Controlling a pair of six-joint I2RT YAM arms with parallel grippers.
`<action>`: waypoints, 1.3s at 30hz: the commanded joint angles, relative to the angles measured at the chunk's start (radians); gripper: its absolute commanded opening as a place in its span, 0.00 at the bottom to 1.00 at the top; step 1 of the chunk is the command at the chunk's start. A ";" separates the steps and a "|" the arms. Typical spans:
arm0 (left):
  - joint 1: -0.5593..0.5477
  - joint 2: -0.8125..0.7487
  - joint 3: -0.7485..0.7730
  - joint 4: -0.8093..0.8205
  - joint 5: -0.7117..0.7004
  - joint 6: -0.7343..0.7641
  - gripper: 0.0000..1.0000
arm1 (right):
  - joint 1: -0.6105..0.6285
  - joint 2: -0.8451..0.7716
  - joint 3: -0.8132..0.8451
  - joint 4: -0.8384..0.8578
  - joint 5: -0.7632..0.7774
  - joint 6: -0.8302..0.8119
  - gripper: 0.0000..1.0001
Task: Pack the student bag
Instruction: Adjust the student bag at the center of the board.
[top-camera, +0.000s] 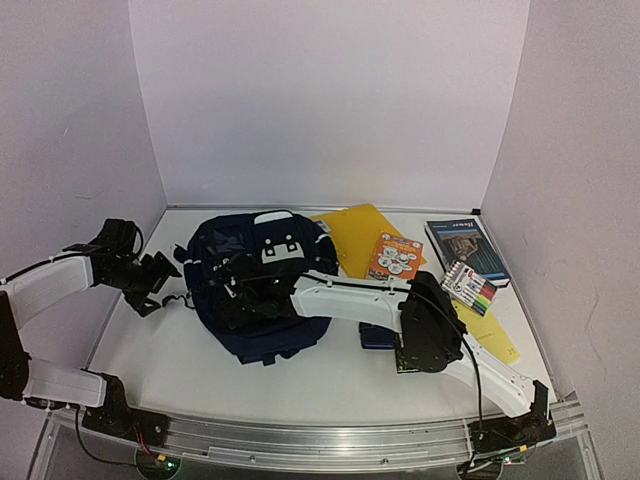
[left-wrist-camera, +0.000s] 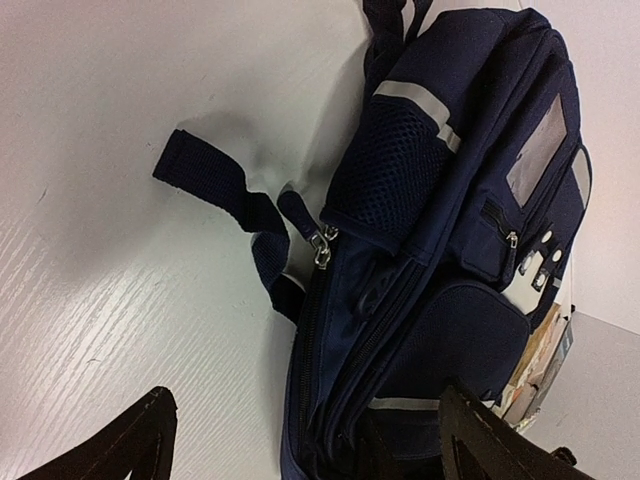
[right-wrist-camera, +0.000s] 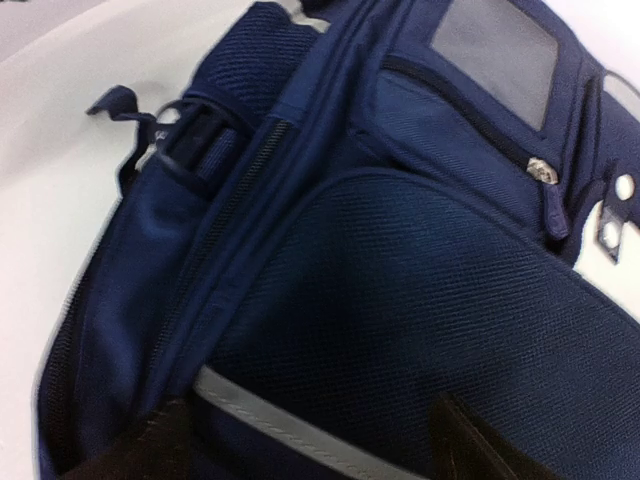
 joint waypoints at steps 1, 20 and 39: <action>0.008 0.012 0.002 0.045 0.028 0.021 0.90 | -0.005 -0.094 -0.005 -0.025 -0.078 0.019 0.85; 0.009 0.006 -0.013 0.052 0.036 0.022 0.90 | 0.020 0.035 0.074 -0.010 0.035 -0.023 0.77; 0.010 -0.021 -0.020 0.083 0.111 0.175 0.88 | -0.020 -0.167 -0.008 -0.010 -0.115 -0.097 0.00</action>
